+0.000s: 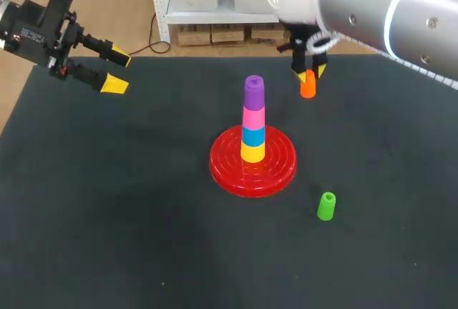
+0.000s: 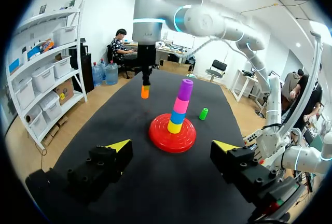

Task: Pick up and stack the cylinders on the red base in this order: pink,purple,orange,green

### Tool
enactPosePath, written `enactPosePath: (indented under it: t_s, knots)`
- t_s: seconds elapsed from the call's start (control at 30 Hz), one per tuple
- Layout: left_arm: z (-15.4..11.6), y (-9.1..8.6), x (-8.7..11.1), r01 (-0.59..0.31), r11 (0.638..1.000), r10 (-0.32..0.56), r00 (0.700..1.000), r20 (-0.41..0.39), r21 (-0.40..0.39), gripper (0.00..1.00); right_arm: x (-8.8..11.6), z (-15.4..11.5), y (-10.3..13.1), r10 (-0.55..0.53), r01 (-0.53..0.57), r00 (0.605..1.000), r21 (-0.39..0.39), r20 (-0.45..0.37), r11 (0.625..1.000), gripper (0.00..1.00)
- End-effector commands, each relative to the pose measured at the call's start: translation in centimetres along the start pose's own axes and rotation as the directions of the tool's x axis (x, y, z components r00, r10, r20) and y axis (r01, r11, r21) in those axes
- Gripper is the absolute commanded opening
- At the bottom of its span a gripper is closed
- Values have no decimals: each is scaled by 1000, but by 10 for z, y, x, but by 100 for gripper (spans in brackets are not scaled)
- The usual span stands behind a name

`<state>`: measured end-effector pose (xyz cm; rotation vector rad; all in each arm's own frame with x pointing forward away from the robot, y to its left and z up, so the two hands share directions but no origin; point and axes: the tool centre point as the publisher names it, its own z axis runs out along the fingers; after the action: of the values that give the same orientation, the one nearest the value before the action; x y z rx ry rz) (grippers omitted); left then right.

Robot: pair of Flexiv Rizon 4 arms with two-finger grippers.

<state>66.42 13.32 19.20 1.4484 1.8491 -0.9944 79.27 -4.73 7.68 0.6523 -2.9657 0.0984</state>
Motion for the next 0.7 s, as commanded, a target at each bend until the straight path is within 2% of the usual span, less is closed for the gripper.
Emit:
enactPosePath:
  t_s: [0.03, 0.2, 0.37, 0.57, 0.7]
  knots:
    - [0, 0, 2, -3, 1000, 3, 1000, 4, -2, 100, 3, -60, 6, -25, 25, 1000, -18, -11, 1000, 0]
    - [0, 0, 2, -3, 1000, 3, 1000, 4, -2, 100, 15, -115, 23, -94, 94, 995, -18, 26, 995, 0]
    - [0, 0, 2, -3, 1000, 3, 1000, 4, -2, 100, 30, -154, 45, -189, 190, 980, -27, 55, 981, 0]
    - [0, 0, 2, -3, 1000, 3, 1000, 4, -2, 100, 51, -180, 80, -330, 334, 937, -12, 118, 943, 0]
    - [0, 0, 2, -3, 1000, 3, 1000, 4, -2, 100, 58, -185, 100, -397, 401, 909, -5, 126, 916, 0]
